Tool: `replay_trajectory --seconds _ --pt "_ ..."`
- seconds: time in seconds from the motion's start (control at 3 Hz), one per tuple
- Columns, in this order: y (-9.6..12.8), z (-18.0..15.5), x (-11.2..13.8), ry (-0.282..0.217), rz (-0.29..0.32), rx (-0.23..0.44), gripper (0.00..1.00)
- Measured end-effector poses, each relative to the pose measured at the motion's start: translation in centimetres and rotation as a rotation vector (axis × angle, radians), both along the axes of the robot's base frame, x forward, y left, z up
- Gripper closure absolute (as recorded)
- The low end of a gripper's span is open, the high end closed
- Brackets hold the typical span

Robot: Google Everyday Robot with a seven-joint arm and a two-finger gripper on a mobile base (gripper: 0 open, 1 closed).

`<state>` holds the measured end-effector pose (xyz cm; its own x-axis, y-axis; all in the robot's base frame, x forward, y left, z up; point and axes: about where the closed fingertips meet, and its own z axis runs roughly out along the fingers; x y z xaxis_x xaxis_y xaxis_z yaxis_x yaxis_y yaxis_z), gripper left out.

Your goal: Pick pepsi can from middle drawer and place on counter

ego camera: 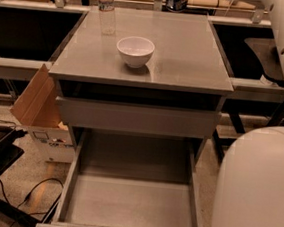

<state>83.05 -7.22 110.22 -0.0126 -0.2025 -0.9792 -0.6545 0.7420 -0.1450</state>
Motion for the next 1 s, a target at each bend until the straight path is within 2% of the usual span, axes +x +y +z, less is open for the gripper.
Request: replay_trajectory --seconds 0.33,0.67,1.0 --pt "-1.2 -1.7 3.7 0.006 -0.085 0.008 1.00" --pt "-3.1 -6.2 7.2 0.076 -0.175 0.050 1.00" --pt "-4.3 -9.9 8.8 0.127 -0.221 0.101 1.00"
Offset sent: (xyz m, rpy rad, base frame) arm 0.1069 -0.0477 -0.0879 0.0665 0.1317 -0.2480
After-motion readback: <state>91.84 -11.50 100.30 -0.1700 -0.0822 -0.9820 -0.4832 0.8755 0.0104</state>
